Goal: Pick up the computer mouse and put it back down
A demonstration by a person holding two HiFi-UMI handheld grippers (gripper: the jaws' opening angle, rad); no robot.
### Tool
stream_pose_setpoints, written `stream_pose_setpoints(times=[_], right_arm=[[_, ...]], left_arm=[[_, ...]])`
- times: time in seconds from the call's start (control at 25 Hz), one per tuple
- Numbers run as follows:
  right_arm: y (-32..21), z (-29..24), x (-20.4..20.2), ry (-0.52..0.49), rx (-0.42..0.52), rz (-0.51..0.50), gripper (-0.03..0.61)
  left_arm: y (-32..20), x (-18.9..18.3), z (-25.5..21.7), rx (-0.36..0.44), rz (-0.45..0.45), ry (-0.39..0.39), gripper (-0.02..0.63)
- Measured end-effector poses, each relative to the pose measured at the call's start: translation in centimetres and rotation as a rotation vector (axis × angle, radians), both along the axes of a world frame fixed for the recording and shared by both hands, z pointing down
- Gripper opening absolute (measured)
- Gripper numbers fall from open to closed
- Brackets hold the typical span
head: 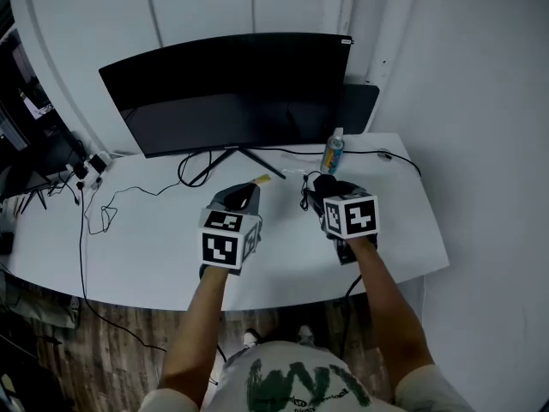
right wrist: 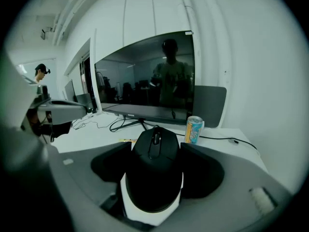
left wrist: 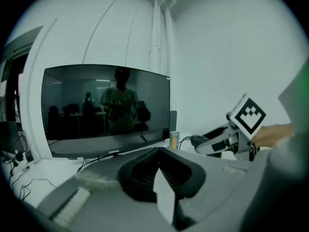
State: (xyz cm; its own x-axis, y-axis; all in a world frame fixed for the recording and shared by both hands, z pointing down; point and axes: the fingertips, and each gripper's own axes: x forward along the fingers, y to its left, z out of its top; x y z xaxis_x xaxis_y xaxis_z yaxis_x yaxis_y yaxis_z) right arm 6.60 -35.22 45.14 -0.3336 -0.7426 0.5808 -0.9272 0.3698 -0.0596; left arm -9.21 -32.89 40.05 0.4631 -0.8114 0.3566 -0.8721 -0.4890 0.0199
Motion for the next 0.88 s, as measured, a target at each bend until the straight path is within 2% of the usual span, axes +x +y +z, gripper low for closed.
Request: stream_pose_setpoints(times=[0.28,0.88], right_arm=[[-0.1,-4.4,-0.5,-0.067,0.09,0.003,0.313],[-0.1,-9.2,-1.7,-0.107,0.197,-0.016,0.313]], left_arm=[[-0.2,0.1,-1.3,0.025,-0.005,0.01,0.003],[-0.4,-1.3,-3.1,0.058,-0.034,0.008,0.003]])
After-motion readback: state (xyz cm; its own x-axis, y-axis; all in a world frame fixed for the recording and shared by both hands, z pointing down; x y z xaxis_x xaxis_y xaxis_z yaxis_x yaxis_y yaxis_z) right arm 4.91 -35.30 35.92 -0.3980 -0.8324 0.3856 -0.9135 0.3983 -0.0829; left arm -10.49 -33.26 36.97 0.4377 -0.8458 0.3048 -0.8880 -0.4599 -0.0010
